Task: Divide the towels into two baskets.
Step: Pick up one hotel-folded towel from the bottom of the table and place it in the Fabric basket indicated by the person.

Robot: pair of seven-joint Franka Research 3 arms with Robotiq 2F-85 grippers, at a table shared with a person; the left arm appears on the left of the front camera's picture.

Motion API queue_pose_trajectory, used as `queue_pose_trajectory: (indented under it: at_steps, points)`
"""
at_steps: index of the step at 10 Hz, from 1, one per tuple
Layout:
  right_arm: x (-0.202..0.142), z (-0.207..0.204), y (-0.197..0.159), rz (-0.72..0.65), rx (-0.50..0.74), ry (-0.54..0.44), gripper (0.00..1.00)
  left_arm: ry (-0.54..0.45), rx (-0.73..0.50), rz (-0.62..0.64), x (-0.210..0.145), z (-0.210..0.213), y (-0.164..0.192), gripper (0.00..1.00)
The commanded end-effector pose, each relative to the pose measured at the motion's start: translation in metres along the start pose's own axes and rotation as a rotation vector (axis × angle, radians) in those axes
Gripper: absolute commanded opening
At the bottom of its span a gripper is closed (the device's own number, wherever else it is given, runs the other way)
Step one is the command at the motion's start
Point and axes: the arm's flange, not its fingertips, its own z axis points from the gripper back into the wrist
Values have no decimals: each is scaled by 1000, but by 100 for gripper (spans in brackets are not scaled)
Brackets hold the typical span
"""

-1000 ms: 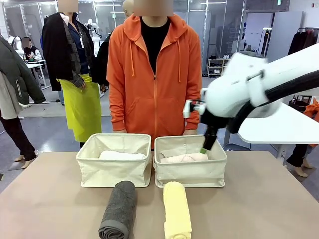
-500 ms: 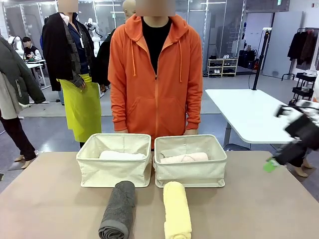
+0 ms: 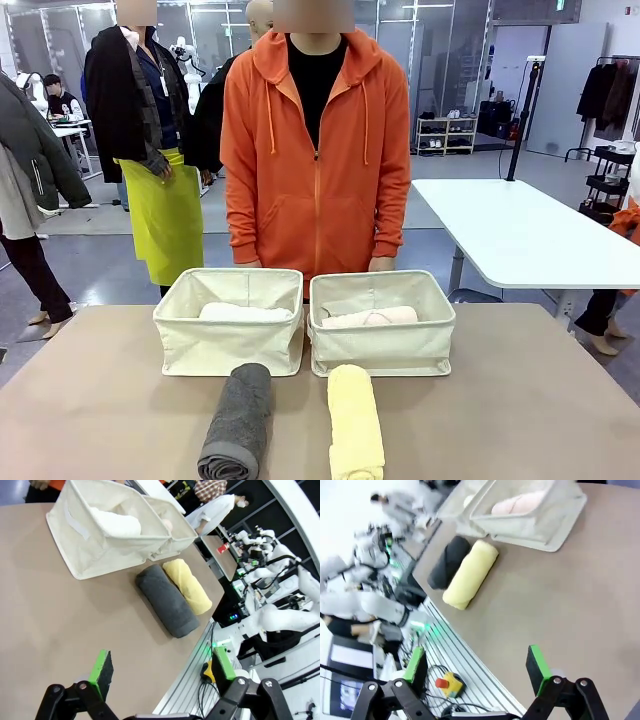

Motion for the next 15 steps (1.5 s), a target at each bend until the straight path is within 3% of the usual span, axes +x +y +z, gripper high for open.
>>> queue_pose_trajectory:
  at_steps: [1, 4, 5, 15]
  points:
    - [-45, -13, -18, -110, 50, -127, 100, 1, -13, -2, -2, 4, -3, 100]
    - [-61, -16, -35, -190, 38, -171, 100, 1, -13, -2, -2, 4, -3, 100]
    - [-40, 21, -44, -187, 40, -136, 100, 1, -13, -2, -2, 4, -3, 100]
    - [-40, 21, -44, -187, 40, -136, 100, 1, -13, -2, -2, 4, -3, 100]
